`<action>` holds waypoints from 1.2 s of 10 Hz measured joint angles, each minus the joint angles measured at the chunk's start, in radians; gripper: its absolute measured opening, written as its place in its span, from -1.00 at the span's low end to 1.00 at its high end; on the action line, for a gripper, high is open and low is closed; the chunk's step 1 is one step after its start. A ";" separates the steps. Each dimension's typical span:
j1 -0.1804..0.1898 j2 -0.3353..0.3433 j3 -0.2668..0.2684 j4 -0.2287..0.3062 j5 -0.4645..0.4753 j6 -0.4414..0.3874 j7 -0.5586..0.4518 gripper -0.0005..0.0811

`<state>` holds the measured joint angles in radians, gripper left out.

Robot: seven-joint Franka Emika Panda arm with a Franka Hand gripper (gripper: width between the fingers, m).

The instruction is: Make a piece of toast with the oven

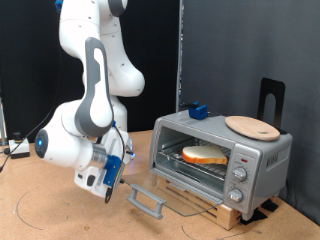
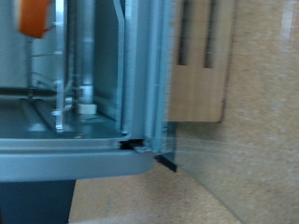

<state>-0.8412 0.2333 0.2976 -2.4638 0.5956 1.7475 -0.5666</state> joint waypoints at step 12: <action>0.030 -0.362 0.077 -0.163 0.067 -0.228 -0.063 0.99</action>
<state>-0.8112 -0.1290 0.3749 -2.6273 0.6628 1.5195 -0.6296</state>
